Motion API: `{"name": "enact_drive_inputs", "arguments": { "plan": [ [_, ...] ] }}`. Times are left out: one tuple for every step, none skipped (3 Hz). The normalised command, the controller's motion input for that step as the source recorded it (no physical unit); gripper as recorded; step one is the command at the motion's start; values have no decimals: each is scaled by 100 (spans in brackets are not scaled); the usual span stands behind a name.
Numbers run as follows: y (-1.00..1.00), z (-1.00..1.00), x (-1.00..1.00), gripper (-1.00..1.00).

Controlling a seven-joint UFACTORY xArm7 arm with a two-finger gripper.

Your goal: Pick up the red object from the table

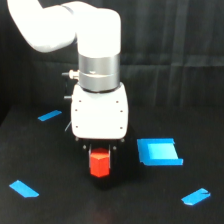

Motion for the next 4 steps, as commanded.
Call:
{"name": "enact_drive_inputs", "arguments": {
  "plan": [
    [15,100,10,-100],
    [27,97,-4,-95],
    [29,100,-4,-95],
    [24,91,0,-97]
  ]
}}
